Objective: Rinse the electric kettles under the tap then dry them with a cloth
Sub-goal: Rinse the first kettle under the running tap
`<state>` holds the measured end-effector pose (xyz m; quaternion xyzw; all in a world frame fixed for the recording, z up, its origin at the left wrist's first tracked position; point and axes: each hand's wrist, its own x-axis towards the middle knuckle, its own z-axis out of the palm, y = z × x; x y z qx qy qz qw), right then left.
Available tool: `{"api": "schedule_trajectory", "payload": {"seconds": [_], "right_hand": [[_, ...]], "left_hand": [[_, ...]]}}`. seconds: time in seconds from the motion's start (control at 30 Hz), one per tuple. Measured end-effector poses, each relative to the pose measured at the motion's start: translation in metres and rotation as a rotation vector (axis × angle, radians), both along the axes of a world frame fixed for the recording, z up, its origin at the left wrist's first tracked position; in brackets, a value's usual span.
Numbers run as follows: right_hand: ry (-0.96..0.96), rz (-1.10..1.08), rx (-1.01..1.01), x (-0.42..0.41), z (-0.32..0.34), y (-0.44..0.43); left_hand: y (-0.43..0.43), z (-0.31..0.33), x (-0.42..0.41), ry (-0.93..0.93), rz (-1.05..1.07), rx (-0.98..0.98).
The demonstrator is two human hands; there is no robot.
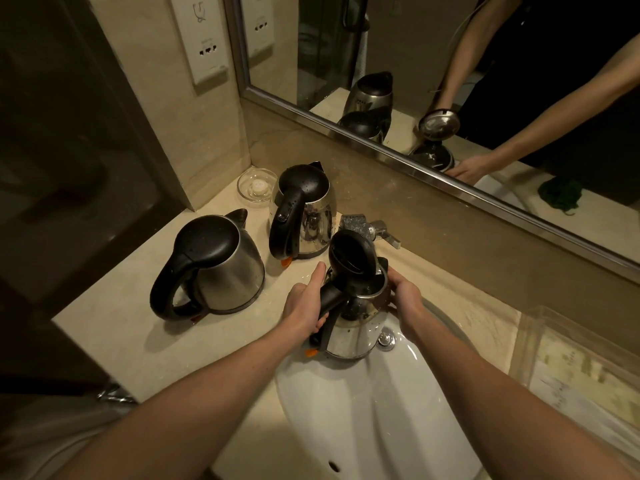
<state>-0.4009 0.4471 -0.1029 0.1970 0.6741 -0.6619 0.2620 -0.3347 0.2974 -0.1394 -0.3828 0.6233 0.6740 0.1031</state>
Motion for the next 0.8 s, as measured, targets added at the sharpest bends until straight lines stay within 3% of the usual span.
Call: {"api": "schedule_trajectory", "payload": {"seconds": [0.8], "right_hand": [[-0.006, 0.001, 0.043, -0.0082, -0.0083, -0.0015]], "left_hand": [[-0.0016, 0.0034, -0.0032, 0.0, -0.011, -0.001]]}}
